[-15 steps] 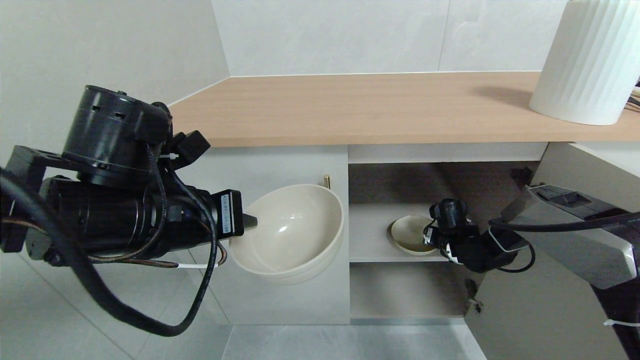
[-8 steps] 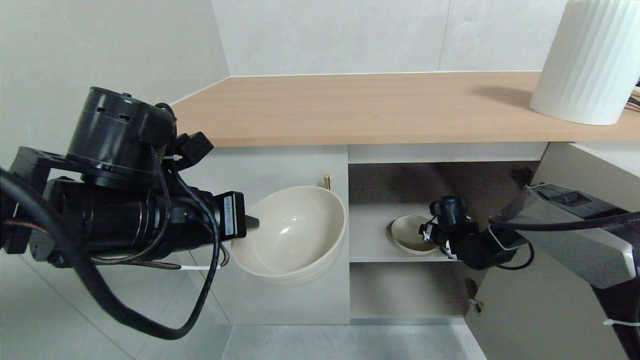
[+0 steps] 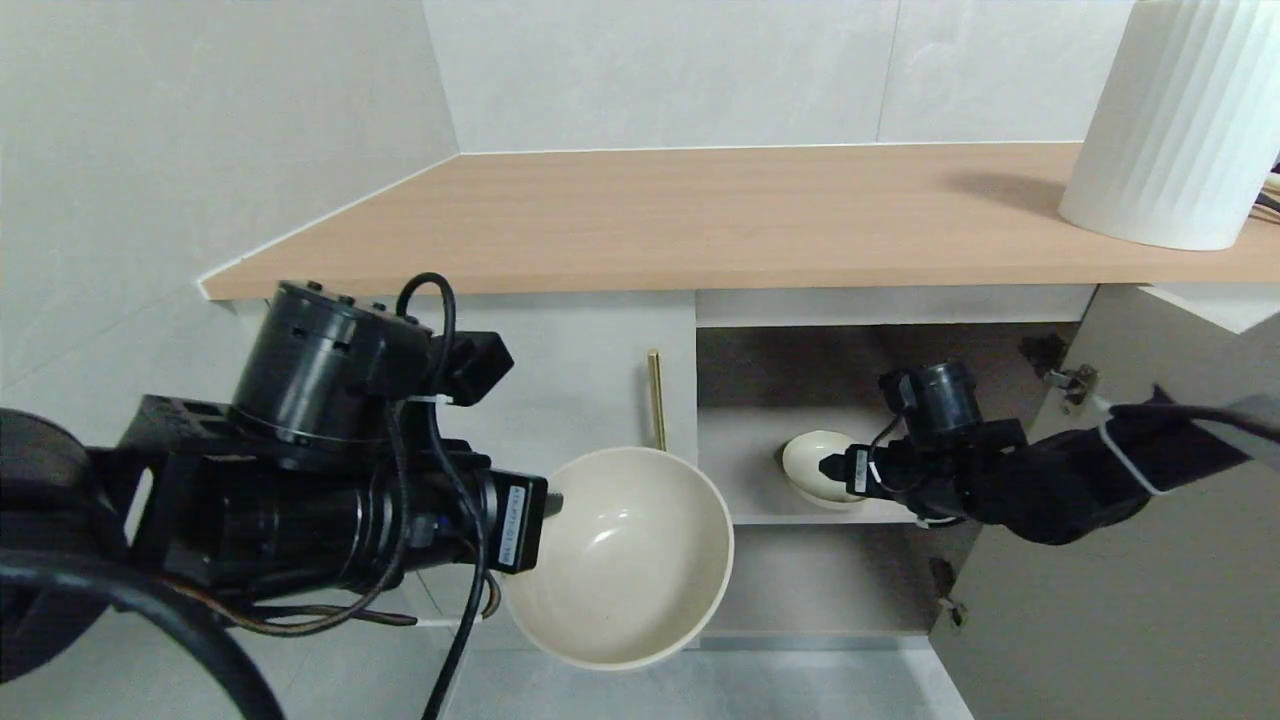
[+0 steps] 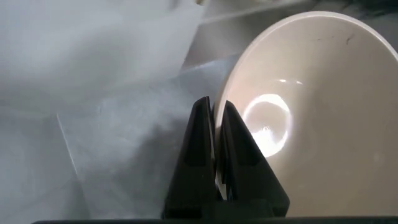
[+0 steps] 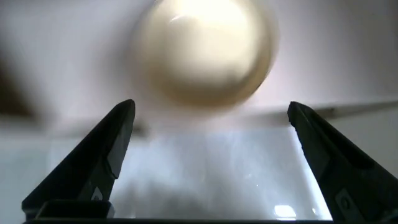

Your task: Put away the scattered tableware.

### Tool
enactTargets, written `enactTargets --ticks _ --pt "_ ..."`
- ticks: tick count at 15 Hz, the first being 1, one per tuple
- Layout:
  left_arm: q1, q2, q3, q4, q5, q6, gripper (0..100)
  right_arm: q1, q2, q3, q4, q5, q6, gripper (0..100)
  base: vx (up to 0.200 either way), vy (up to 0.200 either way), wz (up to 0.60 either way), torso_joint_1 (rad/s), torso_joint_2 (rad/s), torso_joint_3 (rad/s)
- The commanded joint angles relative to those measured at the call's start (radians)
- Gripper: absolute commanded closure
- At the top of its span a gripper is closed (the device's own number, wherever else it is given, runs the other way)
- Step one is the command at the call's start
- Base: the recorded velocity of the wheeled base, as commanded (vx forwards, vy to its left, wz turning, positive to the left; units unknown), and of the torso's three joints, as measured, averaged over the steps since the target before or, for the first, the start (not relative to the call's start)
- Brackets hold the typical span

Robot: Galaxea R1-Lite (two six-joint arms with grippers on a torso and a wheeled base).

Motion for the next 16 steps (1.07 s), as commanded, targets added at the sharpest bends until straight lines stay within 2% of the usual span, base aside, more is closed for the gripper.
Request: enactTargets --ticks 1,2,3,6,8,11,13,15,16 --pt "-0.043 0.063 0.036 -0.022 0.056 0.013 100 0.101 -0.297 0.052 0.191 0.062 -0.026 0 0.0 0.0 0.0 0.0 0.0 0.0" --pt "-0.068 0.094 0.036 -0.025 0.102 0.011 100 0.128 -0.369 0.049 0.263 0.099 -0.026 0 0.0 0.0 0.0 0.0 0.0 0.0" --pt "-0.089 0.116 0.037 -0.025 0.122 0.011 100 0.166 -0.424 0.05 0.317 0.143 -0.026 0 0.0 0.0 0.0 0.0 0.0 0.0" --pt "-0.137 0.14 0.039 -0.025 0.144 0.007 100 0.275 -0.489 0.05 0.422 0.16 -0.027 0 0.0 0.0 0.0 0.0 0.0 0.0" --pt "-0.155 0.146 0.04 -0.025 0.15 0.005 100 0.335 -0.48 0.058 0.435 0.16 -0.026 0 0.0 0.0 0.0 0.0 0.0 0.0" --pt "-0.169 0.142 0.04 -0.027 0.158 0.004 100 0.379 -0.407 0.072 0.433 0.154 -0.024 0 0.0 0.0 0.0 0.0 0.0 0.0" --pt "-0.177 0.132 0.039 -0.027 0.168 0.002 100 0.387 -0.345 0.067 0.426 0.154 -0.016 0 0.0 0.0 0.0 0.0 0.0 0.0" --pt "-0.187 0.126 0.034 -0.027 0.187 -0.023 100 0.388 -0.315 0.067 0.412 0.155 -0.015 0 0.0 0.0 0.0 0.0 0.0 0.0" --pt "-0.187 0.125 0.034 -0.027 0.187 -0.023 100 0.39 -0.314 0.067 0.409 0.155 -0.015 0 0.0 0.0 0.0 0.0 0.0 0.0"
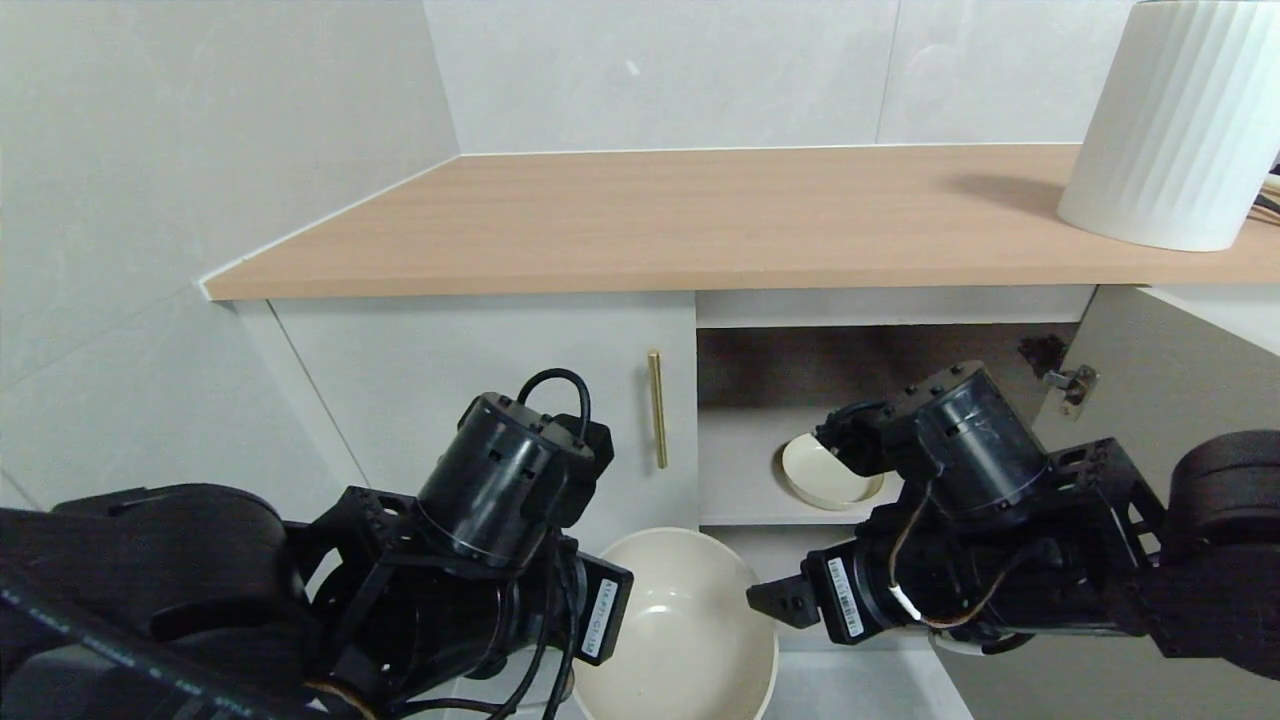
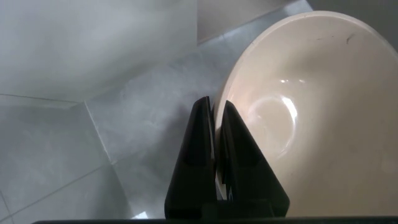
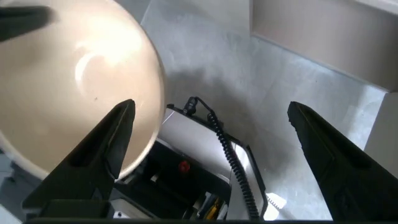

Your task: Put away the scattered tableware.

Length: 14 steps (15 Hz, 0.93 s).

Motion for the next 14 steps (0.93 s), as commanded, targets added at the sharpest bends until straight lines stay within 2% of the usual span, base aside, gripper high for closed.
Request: enactTargets --ticks 1,8,9,14 --pt "-0.006 -0.005 -0.002 0.001 0.001 0.0 100 0.008 0.039 0.001 -0.003 0.001 0.0 0 0.0 0.0 0.0 0.0 0.0 0.0" --pt "-0.015 0.003 -0.002 -0.008 0.001 -0.002 100 0.038 0.079 0.003 -0.032 0.001 0.026 0 0.0 0.0 0.0 0.0 0.0 0.0" --pt "-0.015 0.004 0.0 -0.015 0.001 -0.002 100 0.038 0.079 0.003 -0.034 0.001 0.028 100 0.0 0.0 0.0 0.0 0.0 0.0" --pt "-0.015 0.009 0.003 -0.024 0.002 -0.003 100 0.041 0.079 0.006 -0.032 0.001 0.028 100 0.0 0.0 0.0 0.0 0.0 0.0"
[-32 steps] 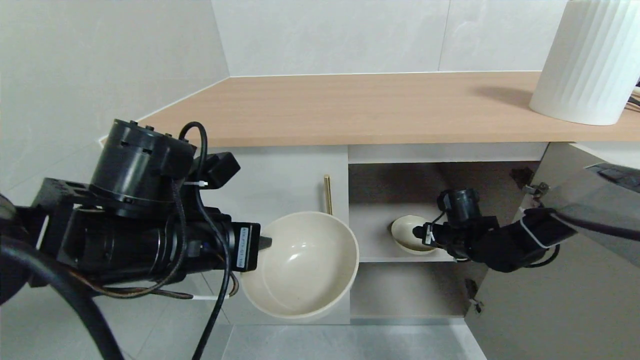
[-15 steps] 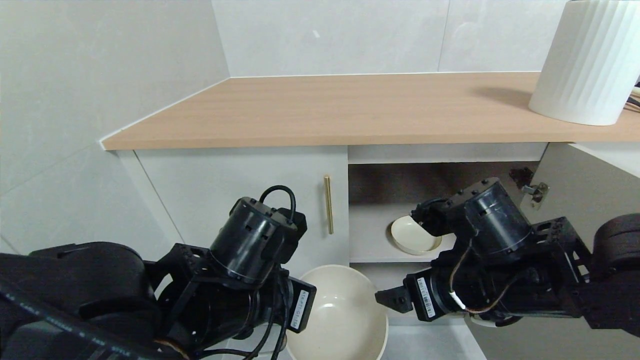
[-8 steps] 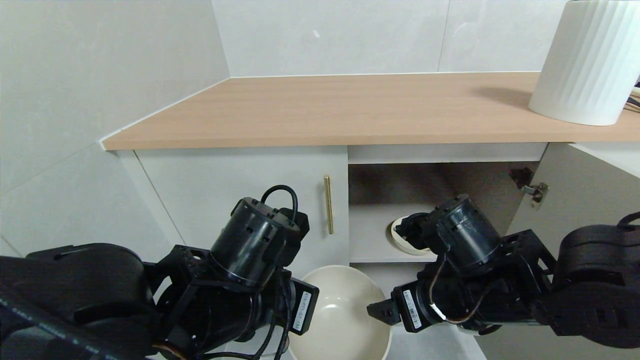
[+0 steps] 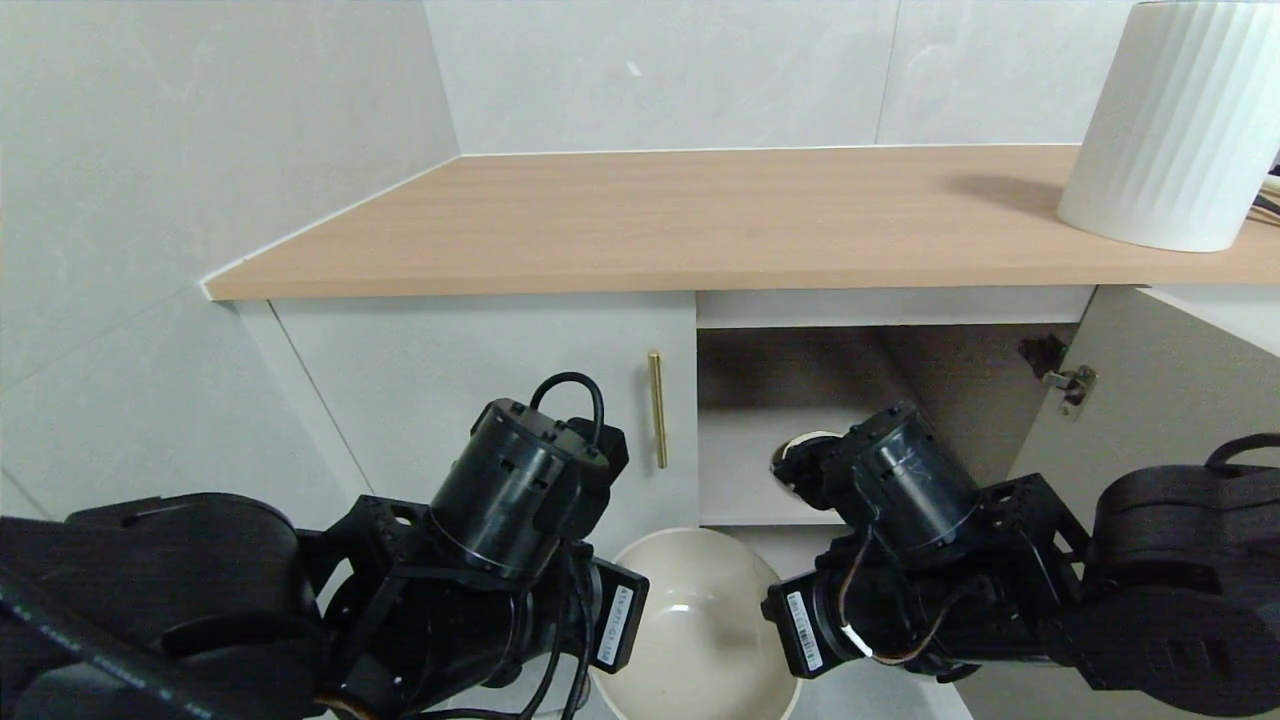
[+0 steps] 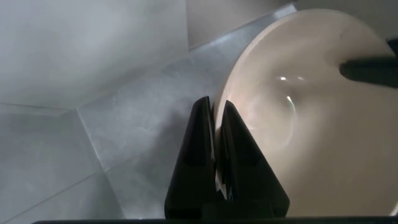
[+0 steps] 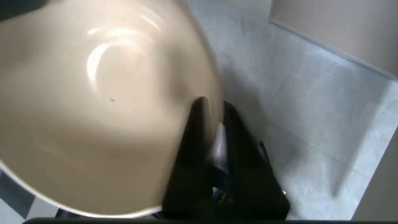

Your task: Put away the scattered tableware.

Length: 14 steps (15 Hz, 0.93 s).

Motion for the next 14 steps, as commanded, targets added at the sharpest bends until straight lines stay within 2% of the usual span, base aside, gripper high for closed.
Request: enactTargets --ticks 1,5,6,10,14 --pt "0.001 0.004 0.0 0.002 0.003 0.001 100 0.002 0.003 0.001 0.006 -0.002 -0.003 100 0.0 0.0 0.0 0.0 0.0 0.0" --pt "0.001 0.007 0.003 0.002 0.014 0.002 100 0.002 0.003 0.001 0.006 -0.002 -0.003 100 0.0 0.0 0.0 0.0 0.0 0.0" --pt "0.001 0.007 0.006 0.002 0.018 0.002 0 0.002 0.003 0.001 0.006 -0.002 -0.003 100 0.0 0.0 0.0 0.0 0.0 0.0" --pt "0.001 0.006 0.006 -0.001 0.024 0.002 0 -0.006 0.035 0.0 0.005 -0.004 0.001 100 0.0 0.0 0.0 0.0 0.0 0.0" --pt "0.001 0.006 0.006 -0.007 0.024 0.002 0 -0.147 0.173 -0.025 -0.125 -0.004 0.069 100 0.0 0.0 0.0 0.0 0.0 0.0"
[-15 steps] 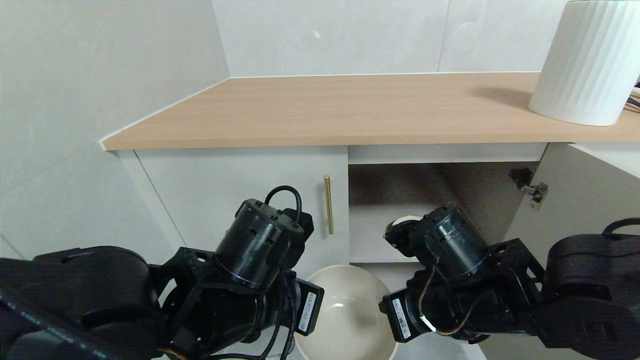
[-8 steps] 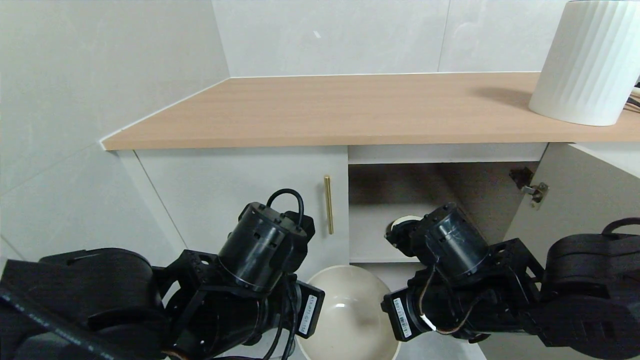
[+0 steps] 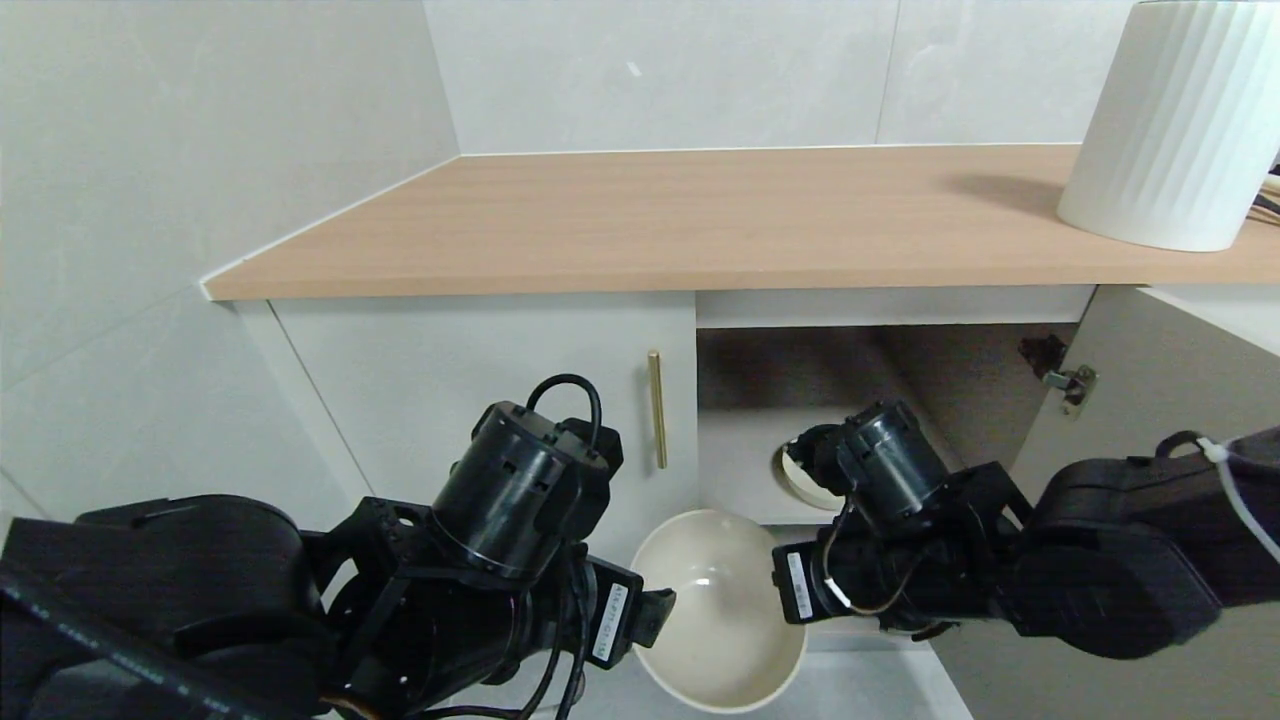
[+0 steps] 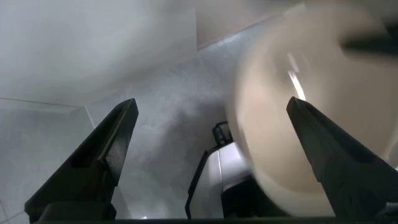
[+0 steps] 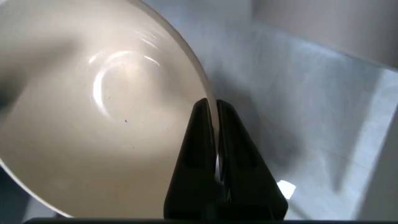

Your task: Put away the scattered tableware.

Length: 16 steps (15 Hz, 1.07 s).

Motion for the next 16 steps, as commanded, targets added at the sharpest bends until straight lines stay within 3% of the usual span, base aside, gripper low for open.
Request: enactTargets --ticks 1,6,8,16 --pt "0.0 -0.001 0.0 -0.002 -0.001 -0.001 0 -0.081 0.099 -0.028 -0.041 0.0 0.037 100 0.0 0.0 0.0 0.0 0.0 0.0" --pt "0.0 -0.002 0.0 -0.002 0.001 -0.002 0 -0.235 0.192 -0.059 -0.185 -0.077 0.182 100 0.0 0.0 0.0 0.0 0.0 0.0" --pt "0.0 -0.005 0.0 -0.002 0.008 -0.001 0 -0.298 0.24 -0.064 -0.32 -0.111 0.229 100 0.0 0.0 0.0 0.0 0.0 0.0" --pt "0.001 -0.005 0.0 -0.002 0.014 -0.001 0 -0.399 0.316 -0.167 -0.342 -0.178 0.228 100 0.0 0.0 0.0 0.0 0.0 0.0"
